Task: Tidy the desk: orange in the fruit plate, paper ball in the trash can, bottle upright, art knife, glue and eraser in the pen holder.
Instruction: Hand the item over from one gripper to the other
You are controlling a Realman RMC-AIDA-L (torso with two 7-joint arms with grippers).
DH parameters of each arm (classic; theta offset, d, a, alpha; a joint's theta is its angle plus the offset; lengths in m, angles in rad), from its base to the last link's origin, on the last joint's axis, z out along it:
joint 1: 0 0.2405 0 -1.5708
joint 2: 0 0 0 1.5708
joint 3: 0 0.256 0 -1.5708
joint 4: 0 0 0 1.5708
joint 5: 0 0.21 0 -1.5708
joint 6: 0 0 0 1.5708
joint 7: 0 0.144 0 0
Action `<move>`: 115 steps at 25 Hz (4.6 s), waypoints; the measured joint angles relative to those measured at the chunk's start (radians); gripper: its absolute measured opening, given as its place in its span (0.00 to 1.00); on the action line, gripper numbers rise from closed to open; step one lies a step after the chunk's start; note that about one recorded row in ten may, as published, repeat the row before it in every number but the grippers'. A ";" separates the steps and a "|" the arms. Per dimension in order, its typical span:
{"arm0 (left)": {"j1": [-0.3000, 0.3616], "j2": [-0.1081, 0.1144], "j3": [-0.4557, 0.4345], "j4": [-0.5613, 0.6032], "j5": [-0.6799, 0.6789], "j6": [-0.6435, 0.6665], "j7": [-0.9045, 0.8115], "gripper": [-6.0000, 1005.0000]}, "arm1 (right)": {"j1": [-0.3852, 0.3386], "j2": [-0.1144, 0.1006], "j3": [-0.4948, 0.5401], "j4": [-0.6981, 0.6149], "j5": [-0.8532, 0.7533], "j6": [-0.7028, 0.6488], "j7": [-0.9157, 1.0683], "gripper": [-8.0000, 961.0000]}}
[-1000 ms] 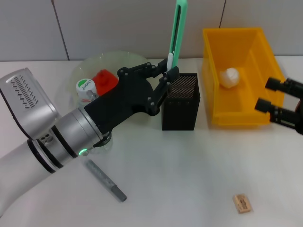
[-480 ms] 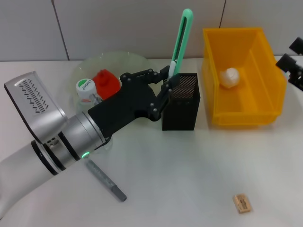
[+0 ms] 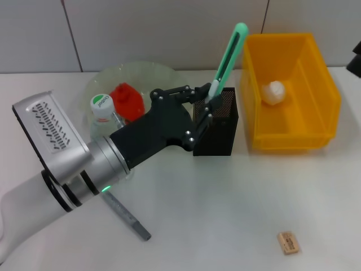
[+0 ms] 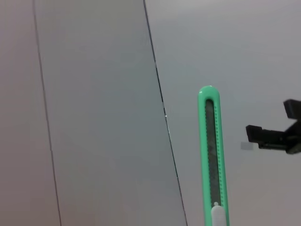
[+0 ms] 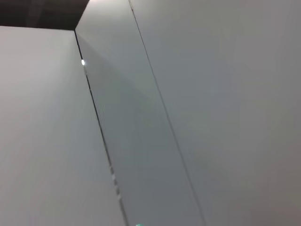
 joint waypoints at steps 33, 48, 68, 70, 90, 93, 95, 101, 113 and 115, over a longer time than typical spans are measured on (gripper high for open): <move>-0.019 0.000 0.015 0.004 0.003 0.002 0.196 0.23 | 0.033 -0.094 -0.072 -0.207 -0.169 -0.085 0.477 0.74; -0.044 0.000 0.014 0.013 -0.007 -0.035 0.189 0.23 | 0.073 -0.081 -0.063 -0.178 -0.232 -0.076 0.376 0.74; -0.037 0.000 0.072 0.060 -0.011 -0.044 -0.017 0.23 | 0.050 0.051 -0.053 0.041 -0.080 0.018 -0.252 0.73; -0.037 0.000 0.071 0.062 -0.011 -0.044 -0.022 0.23 | 0.054 0.051 -0.055 0.054 -0.075 0.020 -0.259 0.73; -0.044 0.000 0.079 0.075 -0.010 -0.053 -0.087 0.24 | 0.115 0.055 -0.071 0.158 -0.083 0.075 -0.357 0.73; -0.044 0.000 0.082 0.078 -0.010 -0.053 -0.088 0.24 | 0.133 0.055 -0.073 0.191 -0.087 0.091 -0.396 0.73; -0.044 0.000 0.082 0.079 -0.011 -0.053 -0.088 0.24 | 0.141 0.055 -0.079 0.206 -0.087 0.102 -0.413 0.73; -0.042 0.000 0.082 0.079 -0.020 -0.056 -0.084 0.24 | 0.153 0.060 -0.112 0.220 -0.080 0.127 -0.431 0.72; -0.036 0.000 0.153 0.099 -0.180 -0.105 0.026 0.24 | 0.153 0.063 -0.107 0.272 0.009 0.130 -0.479 0.72; -0.030 0.000 0.193 0.126 -0.234 -0.141 0.073 0.24 | 0.154 0.064 -0.108 0.292 0.032 0.132 -0.495 0.72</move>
